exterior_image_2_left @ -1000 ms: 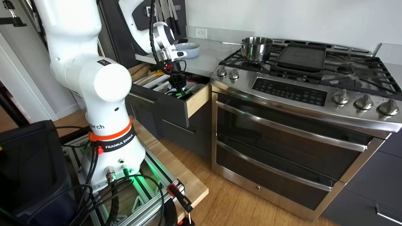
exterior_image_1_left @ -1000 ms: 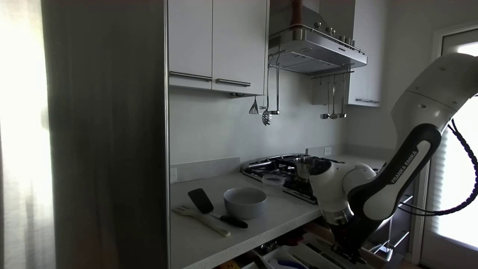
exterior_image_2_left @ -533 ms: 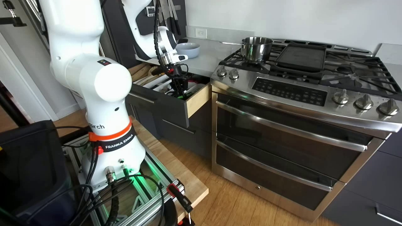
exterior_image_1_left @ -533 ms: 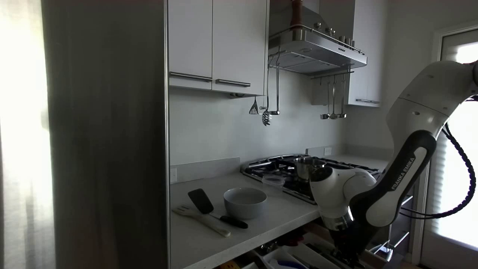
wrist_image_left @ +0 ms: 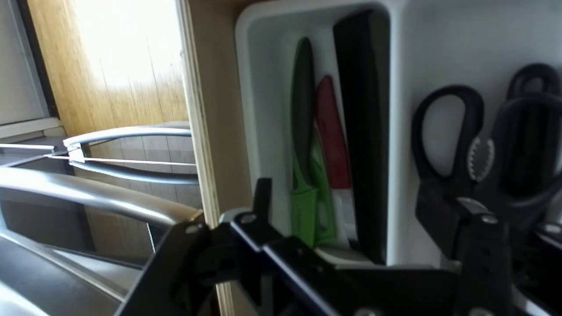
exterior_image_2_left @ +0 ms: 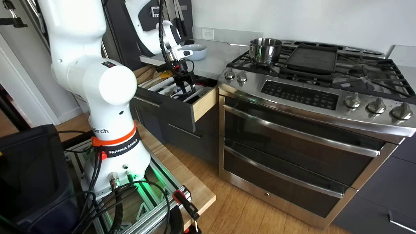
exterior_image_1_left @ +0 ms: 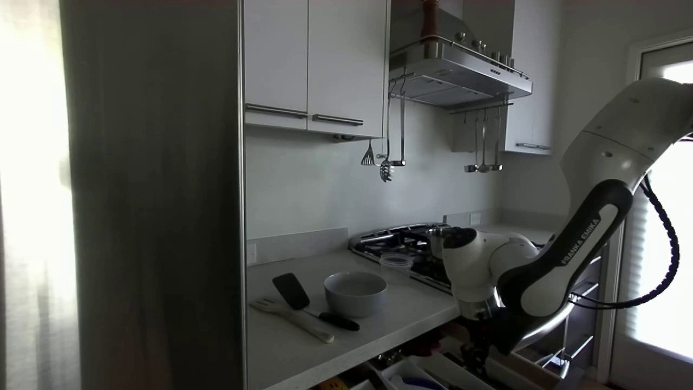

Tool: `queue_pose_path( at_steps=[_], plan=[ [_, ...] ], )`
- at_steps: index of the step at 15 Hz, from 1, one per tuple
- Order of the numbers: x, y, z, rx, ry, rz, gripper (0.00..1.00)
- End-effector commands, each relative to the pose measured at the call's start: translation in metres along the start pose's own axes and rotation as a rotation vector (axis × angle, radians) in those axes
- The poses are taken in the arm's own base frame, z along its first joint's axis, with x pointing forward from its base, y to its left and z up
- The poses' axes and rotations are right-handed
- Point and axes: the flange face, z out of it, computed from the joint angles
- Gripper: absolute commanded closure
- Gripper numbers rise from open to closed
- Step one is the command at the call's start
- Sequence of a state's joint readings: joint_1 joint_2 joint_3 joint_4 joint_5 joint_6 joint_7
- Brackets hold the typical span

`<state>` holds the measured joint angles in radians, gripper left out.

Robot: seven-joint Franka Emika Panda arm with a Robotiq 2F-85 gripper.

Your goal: Remove the knife from the countertop and put it in the open drawer to the right

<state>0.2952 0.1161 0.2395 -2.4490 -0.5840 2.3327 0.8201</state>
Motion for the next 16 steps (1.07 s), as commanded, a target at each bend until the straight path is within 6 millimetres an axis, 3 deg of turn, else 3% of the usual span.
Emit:
queue_pose_path(
  at_steps=[1, 5, 8, 13, 16],
  plan=[
    [0.000, -0.007, -0.059, 0.054, 0.060, -0.007, 0.00],
    [-0.002, -0.012, -0.134, 0.104, 0.111, 0.001, 0.00],
    [0.005, -0.005, -0.186, 0.164, 0.157, 0.022, 0.00],
    [0.021, 0.012, -0.263, 0.219, 0.261, 0.019, 0.00],
    [0.019, 0.011, -0.300, 0.270, 0.323, -0.046, 0.00]
  ],
)
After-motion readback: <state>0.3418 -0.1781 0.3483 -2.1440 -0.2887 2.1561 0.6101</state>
